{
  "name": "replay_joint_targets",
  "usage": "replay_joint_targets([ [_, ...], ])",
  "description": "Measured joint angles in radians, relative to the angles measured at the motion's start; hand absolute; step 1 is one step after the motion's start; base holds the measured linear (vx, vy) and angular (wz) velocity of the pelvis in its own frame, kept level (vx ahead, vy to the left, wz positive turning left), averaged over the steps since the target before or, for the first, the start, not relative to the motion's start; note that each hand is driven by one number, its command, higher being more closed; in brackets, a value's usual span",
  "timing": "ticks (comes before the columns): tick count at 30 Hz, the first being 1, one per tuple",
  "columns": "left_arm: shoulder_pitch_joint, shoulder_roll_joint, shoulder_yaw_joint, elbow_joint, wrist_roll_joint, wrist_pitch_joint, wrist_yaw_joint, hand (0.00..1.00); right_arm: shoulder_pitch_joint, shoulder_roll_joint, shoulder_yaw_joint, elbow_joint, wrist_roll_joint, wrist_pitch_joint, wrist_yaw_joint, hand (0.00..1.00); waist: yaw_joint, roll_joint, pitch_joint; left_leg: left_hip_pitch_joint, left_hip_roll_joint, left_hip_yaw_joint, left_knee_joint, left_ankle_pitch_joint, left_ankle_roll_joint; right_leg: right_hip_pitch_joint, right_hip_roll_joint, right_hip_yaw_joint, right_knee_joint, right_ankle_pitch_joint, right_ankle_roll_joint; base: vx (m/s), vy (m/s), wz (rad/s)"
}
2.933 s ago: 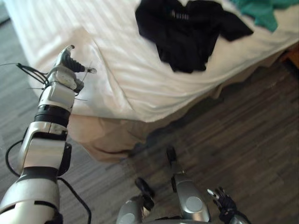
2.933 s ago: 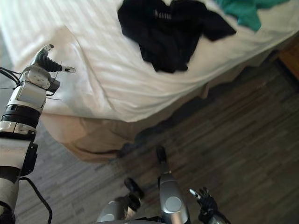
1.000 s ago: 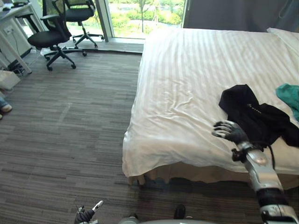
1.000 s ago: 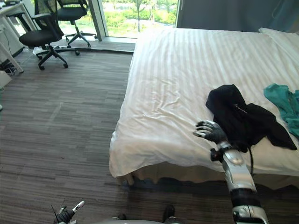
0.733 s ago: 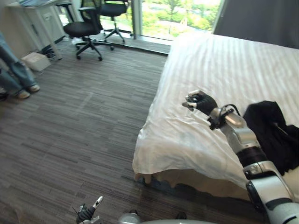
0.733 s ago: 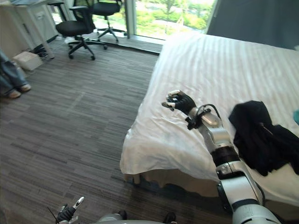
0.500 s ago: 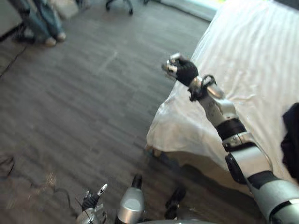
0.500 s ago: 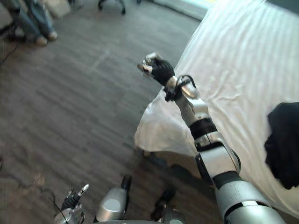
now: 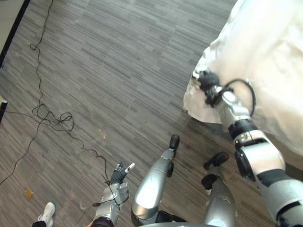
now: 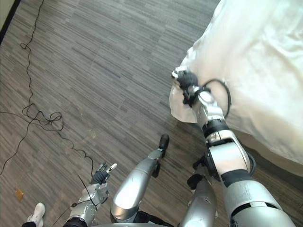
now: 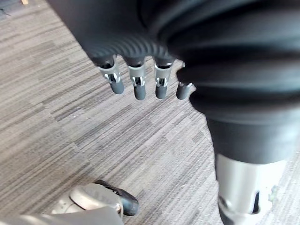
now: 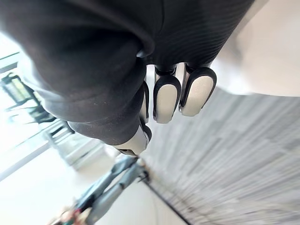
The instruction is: Tidy the bed and pick cloth on bed and put in laundry
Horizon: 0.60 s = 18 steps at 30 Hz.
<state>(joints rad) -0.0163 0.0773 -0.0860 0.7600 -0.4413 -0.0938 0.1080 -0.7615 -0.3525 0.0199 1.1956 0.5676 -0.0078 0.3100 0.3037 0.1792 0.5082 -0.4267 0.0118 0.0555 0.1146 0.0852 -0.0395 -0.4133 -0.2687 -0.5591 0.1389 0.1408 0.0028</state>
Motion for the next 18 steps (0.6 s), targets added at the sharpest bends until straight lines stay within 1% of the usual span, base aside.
replay_joint_targets([
  [1, -0.002, 0.0, 0.001, 0.006, 0.0, -0.004, 0.0, 0.0, 0.031, -0.005, -0.014, 0.007, 0.0, 0.0, 0.0, 1.0, -0.013, 0.0, 0.0, 0.0, -0.002, 0.001, -0.002, 0.0, 0.0, -0.001, -0.002, 0.001, 0.0, 0.0, 0.0, 0.02, -0.005, -0.03],
  [3, -0.002, 0.001, 0.003, 0.02, 0.0, -0.011, 0.002, 0.0, 0.119, -0.016, -0.03, 0.007, 0.018, -0.007, 0.002, 1.0, -0.076, 0.0, 0.0, 0.008, -0.006, 0.004, -0.01, 0.0, 0.0, -0.005, -0.005, 0.012, -0.003, 0.0, 0.0, 0.03, -0.007, -0.14],
  [4, -0.002, 0.001, 0.005, 0.021, 0.0, -0.011, 0.002, 0.0, 0.138, -0.015, -0.04, 0.003, 0.027, -0.011, 0.008, 1.0, -0.091, 0.0, 0.0, 0.012, -0.007, 0.007, -0.011, -0.001, 0.002, -0.003, -0.005, 0.015, -0.004, 0.001, 0.0, 0.04, -0.016, -0.22],
  [5, -0.003, 0.001, 0.011, 0.02, 0.001, -0.012, 0.004, 0.0, 0.182, -0.01, -0.044, -0.014, 0.039, -0.029, 0.03, 1.0, -0.119, -0.001, 0.0, 0.027, -0.005, 0.017, -0.012, -0.003, 0.003, 0.005, -0.003, 0.024, -0.006, 0.001, 0.0, 0.05, -0.028, -0.35],
  [6, -0.003, 0.003, 0.016, 0.017, 0.002, -0.011, 0.006, 0.0, 0.244, -0.007, -0.041, -0.072, 0.05, -0.056, 0.058, 1.0, -0.134, -0.006, 0.004, 0.052, -0.001, 0.032, -0.012, -0.009, 0.01, 0.02, 0.004, 0.044, -0.01, 0.0, 0.001, 0.05, -0.036, -0.4],
  [7, -0.003, 0.004, 0.019, 0.016, 0.002, -0.009, 0.008, 0.0, 0.284, -0.001, -0.038, -0.123, 0.055, -0.073, 0.074, 1.0, -0.143, -0.007, 0.005, 0.065, 0.003, 0.04, -0.012, -0.018, 0.003, 0.033, 0.009, 0.051, -0.016, 0.0, 0.003, 0.06, -0.047, -0.42],
  [8, 0.0, 0.006, 0.028, 0.012, 0.003, -0.001, 0.01, 0.0, 0.355, 0.015, -0.009, -0.22, 0.079, -0.105, 0.097, 1.0, -0.169, -0.013, 0.009, 0.1, 0.01, 0.049, -0.015, -0.022, 0.006, 0.063, 0.019, 0.058, -0.025, 0.0, 0.003, 0.06, -0.044, -0.29],
  [9, 0.004, 0.006, 0.038, 0.008, 0.004, 0.003, 0.012, 0.0, 0.386, 0.024, 0.012, -0.271, 0.093, -0.11, 0.108, 1.0, -0.182, -0.021, 0.013, 0.122, 0.014, 0.056, -0.02, -0.026, 0.004, 0.08, 0.024, 0.064, -0.03, -0.003, 0.007, 0.09, -0.059, -0.42],
  [10, 0.016, 0.007, 0.053, -0.008, 0.014, 0.011, 0.023, 0.0, 0.456, 0.044, 0.066, -0.396, 0.117, -0.128, 0.119, 1.0, -0.2, -0.039, 0.021, 0.169, 0.024, 0.074, -0.036, -0.031, -0.001, 0.114, 0.035, 0.076, -0.043, -0.009, 0.015, 0.08, -0.056, -0.45],
  [11, 0.033, 0.01, 0.057, -0.025, 0.025, 0.019, 0.028, 0.0, 0.524, 0.067, 0.113, -0.537, 0.141, -0.148, 0.144, 1.0, -0.217, -0.055, 0.025, 0.205, 0.03, 0.086, -0.049, -0.038, -0.009, 0.143, 0.046, 0.086, -0.059, -0.011, 0.015, 0.08, -0.051, -0.48],
  [12, 0.041, 0.012, 0.057, -0.034, 0.036, 0.022, 0.028, 0.0, 0.561, 0.081, 0.138, -0.607, 0.16, -0.16, 0.16, 1.0, -0.221, -0.066, 0.025, 0.221, 0.038, 0.094, -0.054, -0.042, -0.013, 0.155, 0.055, 0.093, -0.067, -0.011, 0.015, 0.09, -0.067, -0.38],
  [13, 0.058, 0.016, 0.057, -0.044, 0.065, 0.027, 0.031, 0.0, 0.617, 0.11, 0.193, -0.747, 0.194, -0.174, 0.193, 1.0, -0.237, -0.086, 0.025, 0.25, 0.046, 0.109, -0.072, -0.042, -0.014, 0.177, 0.066, 0.098, -0.082, -0.011, 0.015, 0.09, -0.075, -0.34],
  [14, 0.068, 0.019, 0.055, -0.043, 0.076, 0.032, 0.034, 0.0, 0.652, 0.134, 0.235, -0.855, 0.225, -0.184, 0.221, 1.0, -0.242, -0.1, 0.023, 0.272, 0.053, 0.118, -0.084, -0.042, -0.014, 0.191, 0.077, 0.104, -0.092, -0.012, 0.015, 0.09, -0.087, -0.35],
  [15, 0.074, 0.021, 0.056, -0.043, 0.084, 0.033, 0.045, 0.0, 0.677, 0.158, 0.273, -0.954, 0.279, -0.187, 0.25, 1.0, -0.242, -0.113, 0.022, 0.293, 0.059, 0.135, -0.09, -0.044, -0.018, 0.204, 0.087, 0.112, -0.095, -0.015, 0.011, 0.09, -0.064, -0.34],
  [16, 0.077, 0.026, 0.054, -0.042, 0.096, 0.034, 0.055, 0.0, 0.68, 0.189, 0.315, -1.038, 0.37, -0.186, 0.28, 1.0, -0.242, -0.127, 0.015, 0.324, 0.064, 0.145, -0.104, -0.044, -0.019, 0.222, 0.095, 0.12, -0.094, -0.021, 0.009, 0.08, -0.059, -0.27],
  [18, 0.078, 0.026, 0.039, -0.028, 0.117, 0.042, 0.071, 0.0, 0.623, 0.249, 0.33, -1.082, 0.493, -0.19, 0.305, 1.0, -0.243, -0.142, -0.002, 0.365, 0.07, 0.156, -0.114, -0.044, -0.02, 0.253, 0.1, 0.123, -0.087, -0.031, 0.018, 0.08, -0.048, -0.14],
])
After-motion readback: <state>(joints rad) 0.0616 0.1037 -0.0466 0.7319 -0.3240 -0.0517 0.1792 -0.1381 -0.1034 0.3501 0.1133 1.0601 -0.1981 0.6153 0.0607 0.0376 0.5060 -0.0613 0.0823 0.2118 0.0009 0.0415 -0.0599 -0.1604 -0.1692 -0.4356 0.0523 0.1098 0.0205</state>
